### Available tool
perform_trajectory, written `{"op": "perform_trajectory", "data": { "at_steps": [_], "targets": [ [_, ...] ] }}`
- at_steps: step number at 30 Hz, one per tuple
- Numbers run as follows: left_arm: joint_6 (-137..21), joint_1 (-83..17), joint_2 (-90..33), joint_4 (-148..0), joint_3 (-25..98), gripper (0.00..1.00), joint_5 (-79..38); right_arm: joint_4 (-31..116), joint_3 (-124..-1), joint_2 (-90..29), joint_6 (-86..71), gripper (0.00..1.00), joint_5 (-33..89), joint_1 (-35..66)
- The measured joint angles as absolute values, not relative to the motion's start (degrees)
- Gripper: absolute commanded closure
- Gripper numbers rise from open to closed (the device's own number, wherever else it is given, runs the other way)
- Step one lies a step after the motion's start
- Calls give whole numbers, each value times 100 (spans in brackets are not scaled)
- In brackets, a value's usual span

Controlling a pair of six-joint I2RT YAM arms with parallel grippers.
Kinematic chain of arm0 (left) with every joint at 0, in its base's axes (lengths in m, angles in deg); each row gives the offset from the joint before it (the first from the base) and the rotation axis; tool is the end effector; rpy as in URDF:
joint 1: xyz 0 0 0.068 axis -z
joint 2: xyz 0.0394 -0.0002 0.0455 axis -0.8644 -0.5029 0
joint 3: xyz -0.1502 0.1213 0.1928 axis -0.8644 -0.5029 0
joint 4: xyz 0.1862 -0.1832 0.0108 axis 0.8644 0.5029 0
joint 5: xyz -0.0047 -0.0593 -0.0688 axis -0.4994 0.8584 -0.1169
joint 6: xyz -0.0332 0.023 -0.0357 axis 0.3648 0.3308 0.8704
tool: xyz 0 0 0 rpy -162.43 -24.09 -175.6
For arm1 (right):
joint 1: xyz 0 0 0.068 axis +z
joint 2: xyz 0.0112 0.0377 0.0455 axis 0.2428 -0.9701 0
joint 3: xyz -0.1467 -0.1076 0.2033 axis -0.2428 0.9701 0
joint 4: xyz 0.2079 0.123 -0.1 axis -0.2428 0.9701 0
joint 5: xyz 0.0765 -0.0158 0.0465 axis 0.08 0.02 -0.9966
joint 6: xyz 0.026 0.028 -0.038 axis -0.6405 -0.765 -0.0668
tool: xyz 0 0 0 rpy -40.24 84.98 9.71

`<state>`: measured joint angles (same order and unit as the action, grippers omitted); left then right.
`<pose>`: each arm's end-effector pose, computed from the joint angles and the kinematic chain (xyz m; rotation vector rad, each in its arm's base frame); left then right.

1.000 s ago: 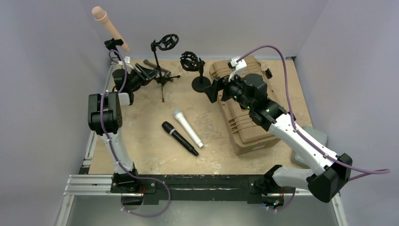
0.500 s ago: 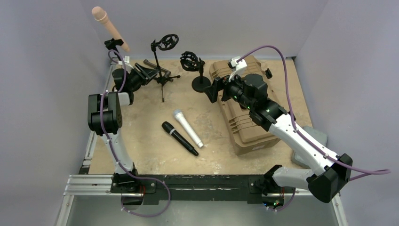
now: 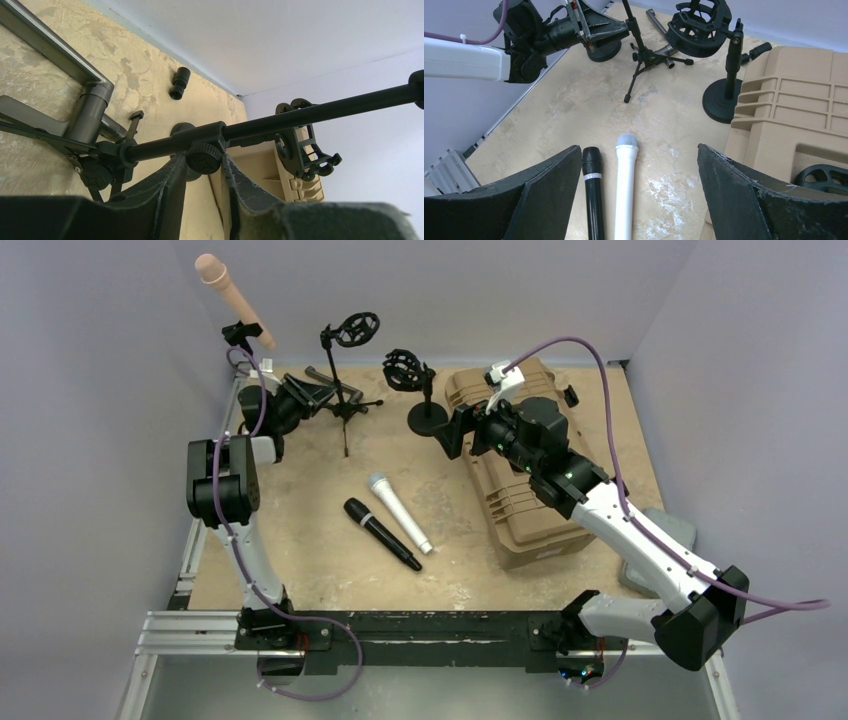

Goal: Remove the microphone from the stand

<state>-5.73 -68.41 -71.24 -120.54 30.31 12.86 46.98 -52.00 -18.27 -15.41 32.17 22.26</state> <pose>0.4410 0.0428 0.1829 -0.5140 1.7180 -1.3051 0.2243 0.1678 0.3886 -0.3776 1.7320 0.7124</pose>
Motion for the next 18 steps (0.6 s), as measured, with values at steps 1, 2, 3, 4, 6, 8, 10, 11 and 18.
{"op": "perform_trajectory", "data": {
  "at_steps": [1,2,3,4,6,8,10,11,18],
  "targets": [
    [-542,-6841,-7124,-12069,3029,73,1290,4700,-5196,-1827,-1541,16,3217,2226],
    [-516,-6839,-7124,-12080,3029,74,1292,4700,-5196,-1827,-1541,16,3215,2226],
    [-472,-6839,-7124,-12084,3029,77,1288,4700,-5196,-1827,-1541,16,3217,2226],
    [-430,-6839,-7124,-12082,3029,77,1288,4698,-5196,-1827,-1541,16,3217,2226],
    [-380,-6839,-7124,-12082,3029,77,1272,4698,-5189,-1827,-1541,16,3217,2226],
    [-321,-6839,-7124,-12080,3029,74,1264,4700,-5187,-1827,-1541,16,3217,2226],
    [-282,-6839,-7124,-12075,3029,74,1248,4698,-5187,-1827,-1541,16,3217,2226],
    [-277,-6839,-7124,-12073,3029,75,1242,4698,-5187,-1827,-1541,16,3217,2226],
    [-142,-6839,-7094,-11920,3051,100,1185,4698,-5137,-1827,-1541,16,3217,2226]
  ]
}}
